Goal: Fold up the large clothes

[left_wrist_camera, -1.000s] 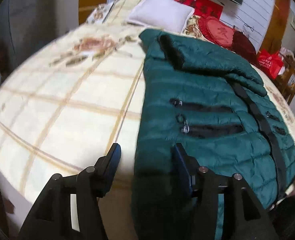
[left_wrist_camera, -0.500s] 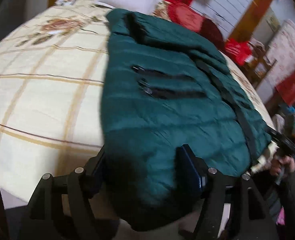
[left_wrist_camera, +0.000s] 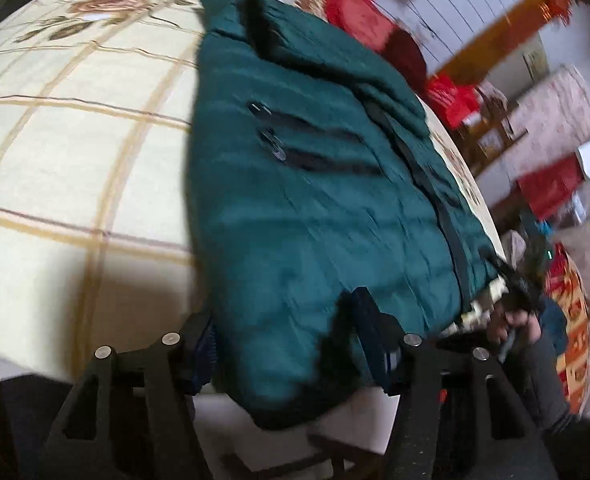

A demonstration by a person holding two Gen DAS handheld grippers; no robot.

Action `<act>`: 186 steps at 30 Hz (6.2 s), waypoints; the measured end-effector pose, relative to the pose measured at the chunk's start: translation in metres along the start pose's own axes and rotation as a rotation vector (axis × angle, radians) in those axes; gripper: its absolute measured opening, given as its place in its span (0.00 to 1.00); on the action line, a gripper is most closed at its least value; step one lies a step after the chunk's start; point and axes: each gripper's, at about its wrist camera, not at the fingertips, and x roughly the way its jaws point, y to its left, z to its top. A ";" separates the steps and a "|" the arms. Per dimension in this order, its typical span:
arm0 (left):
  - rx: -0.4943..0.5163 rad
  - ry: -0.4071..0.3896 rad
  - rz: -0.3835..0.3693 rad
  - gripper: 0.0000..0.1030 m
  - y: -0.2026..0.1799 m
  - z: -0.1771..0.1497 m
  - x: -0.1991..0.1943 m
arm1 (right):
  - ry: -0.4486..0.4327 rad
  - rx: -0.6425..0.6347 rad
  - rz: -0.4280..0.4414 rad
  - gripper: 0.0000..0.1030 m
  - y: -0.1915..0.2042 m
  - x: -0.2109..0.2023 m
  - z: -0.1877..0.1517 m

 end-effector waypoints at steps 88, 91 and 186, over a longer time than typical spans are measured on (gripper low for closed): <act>0.131 -0.223 0.528 0.21 -0.048 0.010 0.040 | 0.002 -0.104 -0.175 0.33 0.026 0.005 -0.009; 0.108 -0.231 0.518 0.24 -0.045 0.010 0.038 | -0.004 -0.099 -0.182 0.34 0.027 0.005 -0.010; 0.081 -0.290 0.493 0.39 -0.037 0.007 0.037 | -0.040 -0.113 -0.224 0.37 0.030 0.003 -0.017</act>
